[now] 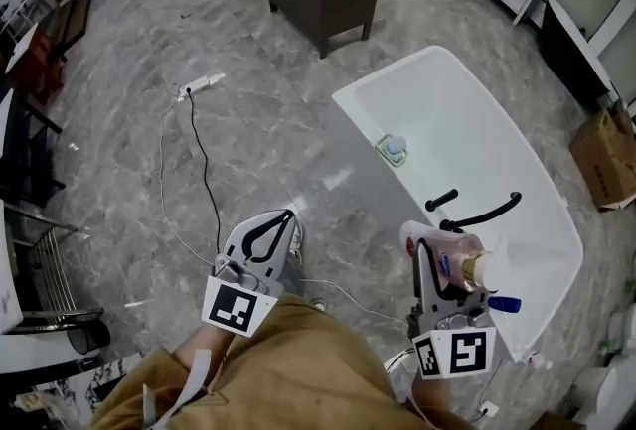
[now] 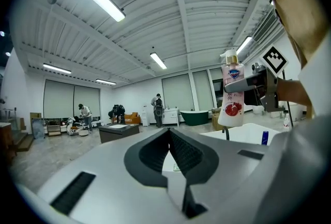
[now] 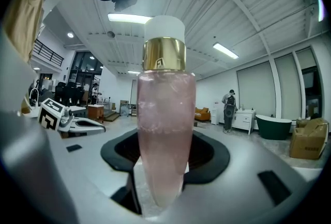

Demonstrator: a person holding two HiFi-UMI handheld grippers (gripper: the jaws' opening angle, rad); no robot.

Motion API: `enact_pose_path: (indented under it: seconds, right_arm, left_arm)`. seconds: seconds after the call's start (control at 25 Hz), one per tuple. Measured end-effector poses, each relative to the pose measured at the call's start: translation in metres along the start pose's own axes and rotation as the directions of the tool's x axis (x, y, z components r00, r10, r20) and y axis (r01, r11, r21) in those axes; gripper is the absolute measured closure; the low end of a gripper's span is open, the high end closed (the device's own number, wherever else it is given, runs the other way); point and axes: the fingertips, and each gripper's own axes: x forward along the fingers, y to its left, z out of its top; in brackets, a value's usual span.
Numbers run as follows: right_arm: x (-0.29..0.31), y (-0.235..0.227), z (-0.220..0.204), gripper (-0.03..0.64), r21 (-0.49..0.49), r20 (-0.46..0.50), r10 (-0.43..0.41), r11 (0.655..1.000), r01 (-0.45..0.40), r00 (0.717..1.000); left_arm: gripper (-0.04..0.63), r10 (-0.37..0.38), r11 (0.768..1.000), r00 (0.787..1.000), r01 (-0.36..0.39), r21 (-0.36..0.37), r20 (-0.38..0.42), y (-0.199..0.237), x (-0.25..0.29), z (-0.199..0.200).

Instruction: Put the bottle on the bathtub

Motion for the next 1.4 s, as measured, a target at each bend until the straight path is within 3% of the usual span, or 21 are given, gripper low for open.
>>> enact_pose_path:
  seconds: [0.36, 0.76, 1.08, 1.4]
  right_arm:
    - [0.116, -0.008, -0.008, 0.383, 0.006, -0.062, -0.01, 1.0, 0.01, 0.998]
    - [0.233, -0.033, 0.018, 0.383, 0.002, -0.095, -0.099, 0.995, 0.099, 0.991]
    - [0.273, -0.044, 0.028, 0.383, -0.008, -0.105, -0.167, 0.986, 0.167, 0.98]
    - [0.281, -0.072, 0.027, 0.383, -0.002, -0.113, -0.189, 0.982, 0.19, 0.975]
  left_arm:
    - [0.588, -0.023, 0.998, 0.997, 0.019, -0.066, -0.071, 0.086, 0.086, -0.054]
    - [0.588, -0.135, 0.989, 0.988, 0.13, -0.067, -0.075, 0.172, 0.201, -0.05]
    - [0.588, -0.2, 0.977, 0.979, 0.198, -0.075, -0.029, 0.201, 0.254, -0.038]
    - [0.588, -0.239, 0.969, 0.971, 0.237, -0.074, -0.017, 0.184, 0.284, -0.028]
